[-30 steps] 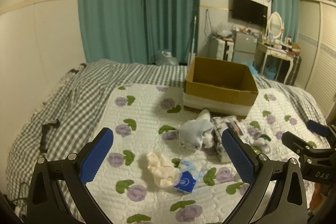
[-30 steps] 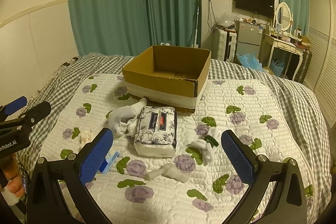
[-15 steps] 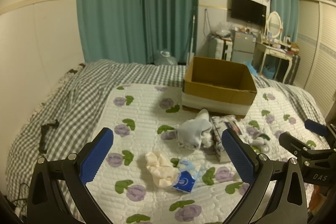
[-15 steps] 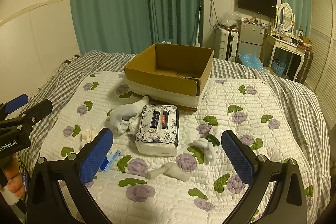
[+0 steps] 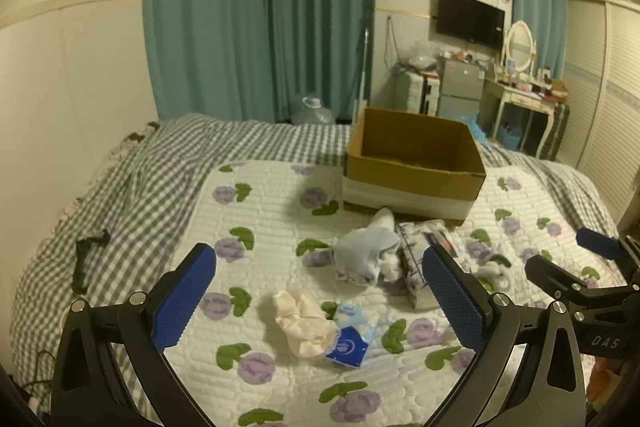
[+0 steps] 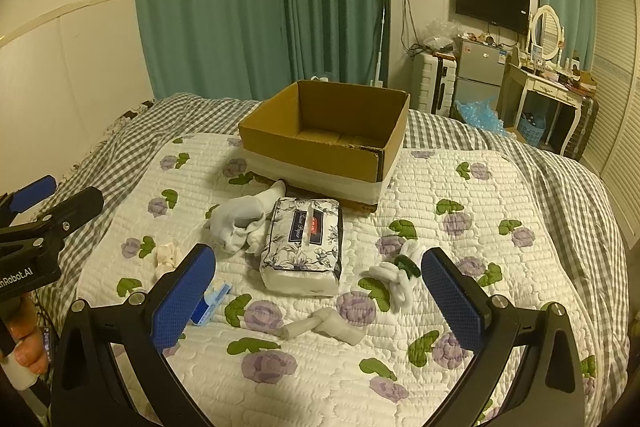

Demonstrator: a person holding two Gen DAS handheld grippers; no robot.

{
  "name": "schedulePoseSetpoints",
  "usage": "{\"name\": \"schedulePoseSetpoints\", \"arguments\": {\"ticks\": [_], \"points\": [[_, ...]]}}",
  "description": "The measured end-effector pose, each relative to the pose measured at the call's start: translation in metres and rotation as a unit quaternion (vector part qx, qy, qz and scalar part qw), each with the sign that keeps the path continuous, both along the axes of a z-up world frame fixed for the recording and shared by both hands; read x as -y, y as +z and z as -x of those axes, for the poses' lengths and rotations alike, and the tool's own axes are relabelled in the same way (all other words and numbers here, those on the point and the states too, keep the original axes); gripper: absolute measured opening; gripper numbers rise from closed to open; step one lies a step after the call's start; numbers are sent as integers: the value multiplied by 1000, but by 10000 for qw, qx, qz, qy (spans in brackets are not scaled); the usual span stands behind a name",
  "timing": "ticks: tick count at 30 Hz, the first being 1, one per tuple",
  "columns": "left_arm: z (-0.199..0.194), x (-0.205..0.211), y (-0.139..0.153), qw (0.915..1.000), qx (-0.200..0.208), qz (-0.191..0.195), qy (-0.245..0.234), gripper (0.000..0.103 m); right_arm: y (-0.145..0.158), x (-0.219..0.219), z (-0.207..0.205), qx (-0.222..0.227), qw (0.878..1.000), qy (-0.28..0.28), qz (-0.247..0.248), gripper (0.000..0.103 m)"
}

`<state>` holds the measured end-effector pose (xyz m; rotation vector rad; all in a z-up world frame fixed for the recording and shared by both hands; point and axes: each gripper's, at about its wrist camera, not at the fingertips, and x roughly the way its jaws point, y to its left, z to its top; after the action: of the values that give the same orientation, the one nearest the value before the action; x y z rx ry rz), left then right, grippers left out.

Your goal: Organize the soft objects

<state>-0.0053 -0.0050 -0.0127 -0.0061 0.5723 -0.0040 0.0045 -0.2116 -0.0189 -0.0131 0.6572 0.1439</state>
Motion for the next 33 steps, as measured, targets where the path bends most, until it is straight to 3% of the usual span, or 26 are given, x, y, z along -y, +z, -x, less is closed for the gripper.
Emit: {"name": "schedulePoseSetpoints", "arguments": {"ticks": [20, 25, 33], "points": [[-20, -2, -9, 9995, -261, 31, -146, 103, -8, -3, -17, -278, 9995, 122, 76, 103], [-35, -3, -30, 9983, -559, 54, -171, 103, -23, 0, -29, -497, 9987, 127, 64, 103], [-50, -1, -84, 9905, -1342, 158, -259, 103, -80, -3, -51, -1371, 9903, 189, 74, 98]]}}
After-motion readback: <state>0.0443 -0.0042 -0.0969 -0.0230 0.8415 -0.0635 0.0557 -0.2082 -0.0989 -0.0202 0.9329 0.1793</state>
